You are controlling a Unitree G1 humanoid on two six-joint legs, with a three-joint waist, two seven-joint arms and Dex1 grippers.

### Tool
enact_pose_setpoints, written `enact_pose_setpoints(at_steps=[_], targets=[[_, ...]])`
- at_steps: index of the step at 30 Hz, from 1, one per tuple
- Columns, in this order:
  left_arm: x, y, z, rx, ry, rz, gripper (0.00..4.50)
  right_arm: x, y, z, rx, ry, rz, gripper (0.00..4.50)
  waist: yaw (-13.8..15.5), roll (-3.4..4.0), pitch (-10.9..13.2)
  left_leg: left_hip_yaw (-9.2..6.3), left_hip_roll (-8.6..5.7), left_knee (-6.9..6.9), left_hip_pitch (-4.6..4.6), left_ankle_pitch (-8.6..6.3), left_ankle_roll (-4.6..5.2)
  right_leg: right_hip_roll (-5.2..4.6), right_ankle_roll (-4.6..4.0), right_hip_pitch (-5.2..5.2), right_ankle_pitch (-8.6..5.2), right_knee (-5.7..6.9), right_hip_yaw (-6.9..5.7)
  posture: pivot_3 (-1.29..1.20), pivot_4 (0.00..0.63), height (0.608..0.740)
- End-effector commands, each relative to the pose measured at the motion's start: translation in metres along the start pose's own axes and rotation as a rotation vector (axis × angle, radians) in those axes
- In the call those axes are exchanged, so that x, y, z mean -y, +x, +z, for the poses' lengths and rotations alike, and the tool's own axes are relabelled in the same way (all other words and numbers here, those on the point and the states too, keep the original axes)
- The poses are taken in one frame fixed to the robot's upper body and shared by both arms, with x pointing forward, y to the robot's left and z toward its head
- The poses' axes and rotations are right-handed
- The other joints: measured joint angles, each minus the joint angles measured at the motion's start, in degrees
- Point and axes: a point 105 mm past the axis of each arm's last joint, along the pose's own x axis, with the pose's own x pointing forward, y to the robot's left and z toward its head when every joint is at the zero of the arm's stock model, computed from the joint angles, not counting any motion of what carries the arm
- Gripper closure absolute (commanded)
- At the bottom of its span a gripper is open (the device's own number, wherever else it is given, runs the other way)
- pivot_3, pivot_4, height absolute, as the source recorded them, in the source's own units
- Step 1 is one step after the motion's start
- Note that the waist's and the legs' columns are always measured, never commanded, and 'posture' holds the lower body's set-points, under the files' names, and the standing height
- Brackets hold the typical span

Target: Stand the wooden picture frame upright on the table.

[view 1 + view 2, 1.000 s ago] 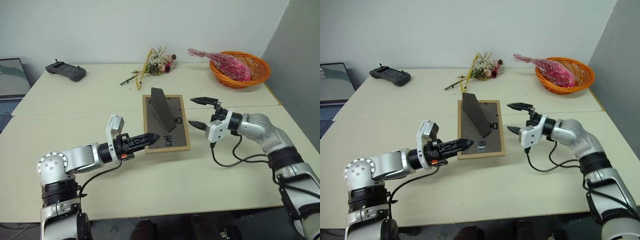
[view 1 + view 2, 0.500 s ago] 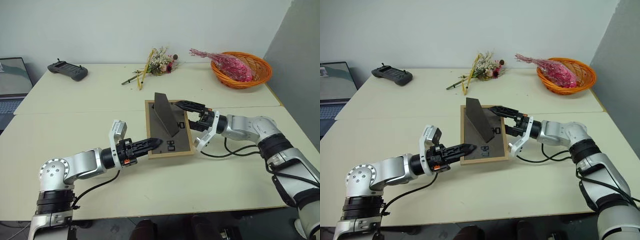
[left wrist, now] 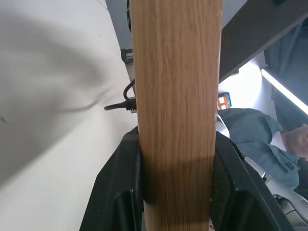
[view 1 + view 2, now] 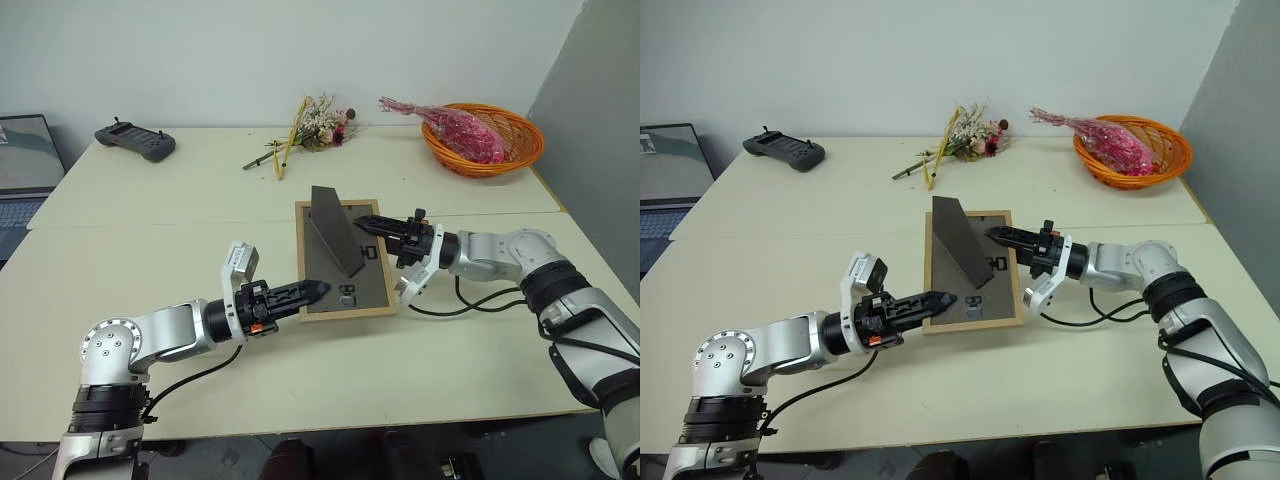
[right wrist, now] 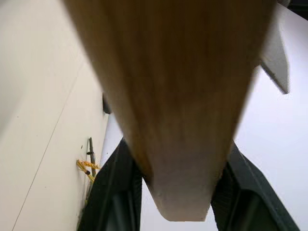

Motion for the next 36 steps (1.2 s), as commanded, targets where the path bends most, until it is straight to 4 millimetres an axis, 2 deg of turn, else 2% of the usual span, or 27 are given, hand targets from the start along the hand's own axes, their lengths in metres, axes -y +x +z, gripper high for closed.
enact_pose_setpoints(at_steps=[1,4,9,11,13,15,17,20,23,24,28,33,36], targets=[[0.012,-0.002,0.007,0.018,0.062,0.000,2.44,0.023,-0.003,-0.005,0.001,-0.014,-0.075,3.11,0.0,-0.01,0.0,0.00,0.00,0.00,-0.01,0.00,0.00,0.00,0.00,0.00,0.00,0.00,0.00,0.00,0.150,0.740],[0.010,-0.007,0.015,0.047,0.075,0.038,1.70,0.025,-0.007,-0.007,-0.004,0.023,-0.070,3.21,0.0,0.00,0.0,0.02,0.00,0.00,0.00,0.00,0.00,0.00,0.00,0.00,0.00,0.00,0.02,0.00,0.150,0.740],[0.013,-0.030,0.039,0.108,0.169,0.154,0.73,0.022,-0.017,-0.013,-0.033,0.243,-0.032,3.21,-0.2,-0.03,0.0,0.03,0.02,0.00,0.01,-0.01,0.02,0.00,0.00,0.03,0.00,-0.03,0.01,0.00,0.150,0.740],[0.013,-0.043,0.057,0.155,0.279,0.260,0.30,0.012,-0.016,-0.019,-0.115,0.399,0.015,3.21,-0.3,-0.03,0.0,0.03,0.04,-0.01,0.01,-0.01,0.04,0.00,0.00,0.06,0.00,-0.06,0.00,0.00,0.150,0.740],[0.014,-0.049,0.067,0.162,0.423,0.363,0.01,0.005,-0.014,-0.022,-0.172,0.629,0.055,3.21,-0.4,-0.14,0.1,-0.02,0.12,-0.02,0.12,-0.02,0.05,0.03,-0.01,0.21,0.00,-0.13,-0.05,0.00,0.150,0.740],[0.007,-0.051,0.071,0.124,0.618,0.523,0.00,0.001,-0.009,-0.020,-0.176,0.928,0.108,3.21,-0.3,-0.13,0.1,-0.06,0.14,0.00,0.16,-0.03,0.08,0.01,-0.01,0.28,0.00,-0.12,-0.10,0.00,0.150,0.740],[0.005,-0.050,0.071,0.086,0.809,0.602,0.00,0.004,-0.004,-0.014,-0.145,1.163,0.126,3.21,-0.1,0.02,0.2,-0.16,0.20,-0.02,0.12,-0.12,0.23,0.00,-0.02,0.30,0.00,-0.17,-0.19,0.00,0.150,0.740],[0.018,-0.040,0.066,0.096,1.010,0.570,0.00,0.007,0.007,-0.017,-0.157,1.473,0.100,3.21,0.1,0.08,0.2,-0.16,0.11,-0.06,0.09,-0.17,0.31,-0.05,-0.02,0.22,0.00,-0.16,-0.18,0.00,0.150,0.740],[0.024,-0.037,0.063,0.137,1.141,0.568,0.00,-0.002,0.016,-0.019,-0.190,1.716,0.122,3.21,0.2,0.07,0.2,-0.17,0.11,-0.08,0.08,-0.20,0.35,-0.05,-0.05,0.17,0.00,-0.12,-0.19,0.00,0.150,0.740],[0.024,-0.037,0.061,0.141,1.167,0.571,0.00,-0.004,0.018,-0.019,-0.194,1.758,0.127,3.21,0.3,0.08,0.2,-0.18,0.11,-0.08,0.07,-0.21,0.36,-0.05,-0.05,0.15,-0.01,-0.12,-0.20,0.00,0.150,0.740],[0.014,-0.034,0.046,0.168,1.192,0.584,0.00,-0.032,0.028,-0.019,-0.252,1.864,0.169,3.21,0.2,0.08,0.2,-0.07,0.08,-0.11,0.09,-0.25,0.44,-0.05,-0.05,0.14,-0.01,-0.12,-0.13,0.00,0.150,0.740],[-0.002,-0.028,0.027,0.159,1.182,0.584,0.00,-0.060,0.032,-0.014,-0.304,1.902,0.214,3.21,0.3,0.07,0.2,-0.04,0.07,-0.07,-0.11,-0.31,0.54,-0.06,-0.04,-0.04,0.00,-0.08,-0.15,0.00,0.150,0.740],[-0.007,-0.028,0.022,0.182,1.166,0.591,0.00,-0.069,0.031,-0.015,-0.336,1.899,0.219,3.21,0.3,0.07,0.2,-0.02,0.06,-0.06,-0.10,-0.31,0.54,-0.06,-0.04,-0.04,0.00,-0.07,-0.14,0.00,0.150,0.740]])
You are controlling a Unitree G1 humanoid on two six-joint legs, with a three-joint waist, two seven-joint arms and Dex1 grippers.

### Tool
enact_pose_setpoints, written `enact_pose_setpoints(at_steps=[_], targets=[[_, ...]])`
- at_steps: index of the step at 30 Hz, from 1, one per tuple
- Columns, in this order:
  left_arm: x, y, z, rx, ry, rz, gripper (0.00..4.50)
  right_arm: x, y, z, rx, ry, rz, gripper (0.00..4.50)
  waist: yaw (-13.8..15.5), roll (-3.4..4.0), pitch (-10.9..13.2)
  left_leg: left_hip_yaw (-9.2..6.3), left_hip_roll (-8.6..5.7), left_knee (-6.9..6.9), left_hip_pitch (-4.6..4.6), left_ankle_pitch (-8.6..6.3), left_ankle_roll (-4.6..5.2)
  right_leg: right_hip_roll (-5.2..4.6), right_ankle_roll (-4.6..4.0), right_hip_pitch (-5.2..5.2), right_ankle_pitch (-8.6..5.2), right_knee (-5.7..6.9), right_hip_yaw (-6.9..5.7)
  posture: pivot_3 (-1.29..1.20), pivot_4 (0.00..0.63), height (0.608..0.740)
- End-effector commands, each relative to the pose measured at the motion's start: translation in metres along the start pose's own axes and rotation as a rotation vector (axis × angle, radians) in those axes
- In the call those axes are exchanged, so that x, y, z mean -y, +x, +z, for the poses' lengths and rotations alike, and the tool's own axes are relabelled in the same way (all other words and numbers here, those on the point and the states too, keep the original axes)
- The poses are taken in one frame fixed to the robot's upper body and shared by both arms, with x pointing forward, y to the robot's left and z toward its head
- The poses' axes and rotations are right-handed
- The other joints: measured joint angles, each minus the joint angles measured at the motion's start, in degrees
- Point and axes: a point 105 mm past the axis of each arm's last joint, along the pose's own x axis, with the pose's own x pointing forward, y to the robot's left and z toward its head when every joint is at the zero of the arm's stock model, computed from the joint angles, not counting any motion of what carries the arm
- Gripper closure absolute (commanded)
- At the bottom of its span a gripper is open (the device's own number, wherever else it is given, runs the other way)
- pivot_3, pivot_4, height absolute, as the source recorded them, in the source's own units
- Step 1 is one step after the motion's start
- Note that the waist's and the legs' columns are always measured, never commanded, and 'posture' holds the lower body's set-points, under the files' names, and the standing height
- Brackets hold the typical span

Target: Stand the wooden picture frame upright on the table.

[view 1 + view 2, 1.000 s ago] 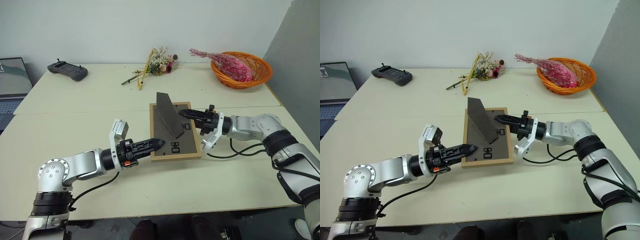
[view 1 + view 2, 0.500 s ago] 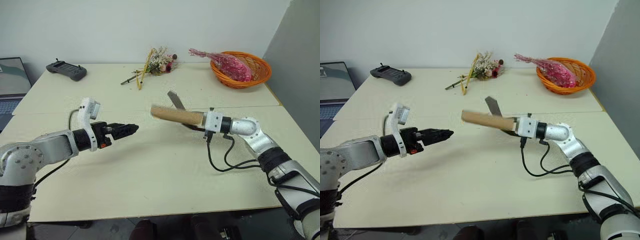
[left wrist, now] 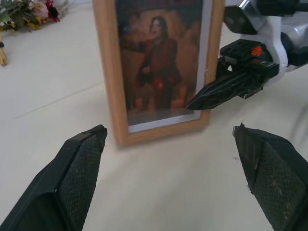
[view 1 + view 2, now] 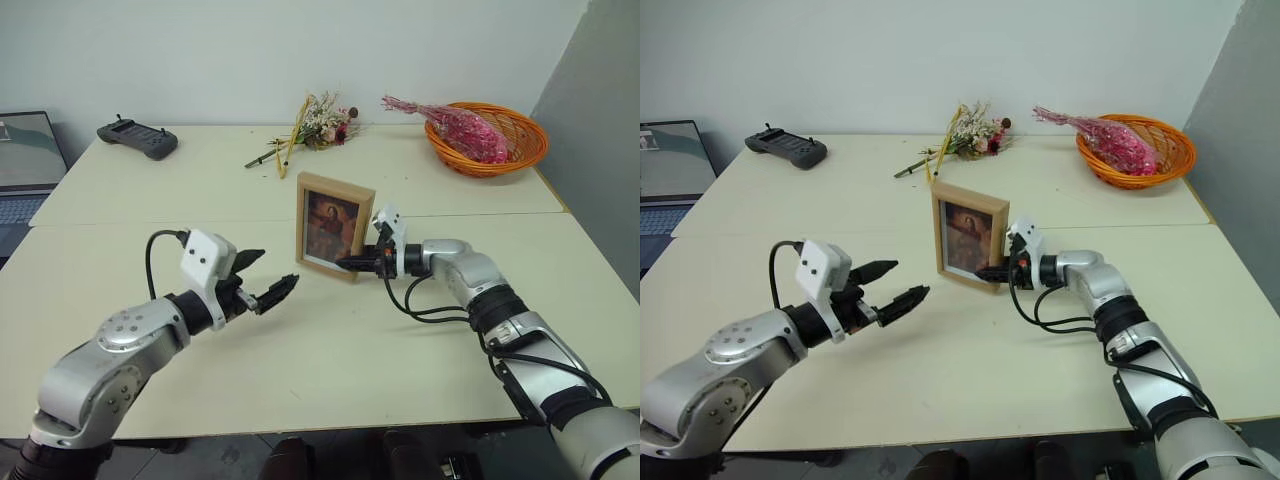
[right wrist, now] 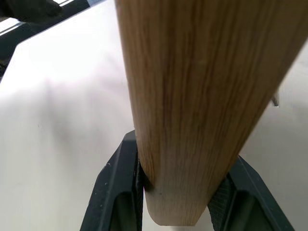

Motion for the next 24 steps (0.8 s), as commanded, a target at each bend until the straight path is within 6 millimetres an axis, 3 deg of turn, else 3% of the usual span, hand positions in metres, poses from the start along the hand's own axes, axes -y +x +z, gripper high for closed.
enact_pose_setpoints(at_steps=[1,3,5,10,12,16,20,24], targets=[[0.006,-0.001,0.004,0.046,0.037,0.009,0.00,0.006,-0.002,0.016,0.033,-0.062,-0.018,3.21,-0.1,-0.01,0.0,0.00,0.01,0.00,0.02,0.00,0.00,0.00,0.00,0.00,0.00,0.02,0.00,0.00,0.150,0.740],[0.007,-0.001,0.002,0.046,0.036,0.012,0.00,0.008,-0.003,0.014,0.030,-0.056,-0.028,3.21,-0.1,-0.01,0.0,-0.04,0.01,-0.01,0.03,0.00,0.01,0.01,0.00,0.00,0.00,0.05,-0.04,0.00,0.150,0.740],[0.008,-0.001,0.001,0.046,0.035,0.011,0.00,0.008,-0.003,0.012,0.029,-0.054,-0.027,2.49,-0.1,-0.01,0.0,-0.06,0.01,-0.01,0.04,-0.01,0.01,0.01,0.00,0.02,0.00,0.06,-0.06,0.00,0.150,0.740],[0.006,0.000,0.000,0.041,0.031,0.004,0.00,0.011,-0.008,0.007,0.023,-0.049,-0.038,1.29,-0.1,-0.01,0.0,-0.05,0.01,-0.01,0.04,-0.01,0.01,0.01,0.00,0.03,0.00,0.05,-0.05,0.00,0.150,0.740],[0.005,0.000,-0.002,0.034,0.036,-0.005,0.00,0.014,-0.017,0.003,0.014,-0.047,-0.048,0.86,-0.2,-0.01,0.0,-0.05,0.02,-0.01,0.04,-0.01,0.01,0.01,0.00,0.03,0.00,0.05,-0.05,0.00,0.150,0.740],[-0.001,0.000,-0.005,0.010,0.035,-0.021,0.00,0.022,-0.053,-0.010,-0.033,-0.066,-0.096,0.05,0.5,-0.01,0.0,-0.06,0.00,0.00,0.02,-0.01,0.01,0.00,0.00,0.05,0.00,0.02,-0.07,0.00,0.150,0.740],[-0.015,-0.004,-0.010,-0.065,-0.027,-0.040,0.00,0.022,-0.089,-0.009,-0.074,-0.136,-0.153,0.05,1.0,-0.01,0.0,-0.03,-0.01,0.02,0.04,-0.02,0.04,0.00,0.00,0.06,0.00,0.01,-0.05,0.00,0.150,0.740],[-0.035,-0.016,0.003,-0.109,-0.055,-0.094,0.00,-0.004,-0.116,0.011,-0.073,-0.169,-0.094,0.05,1.0,0.02,0.0,-0.08,0.02,0.00,0.06,-0.03,0.06,0.05,0.00,0.04,0.00,0.05,-0.09,0.00,0.150,0.740]])
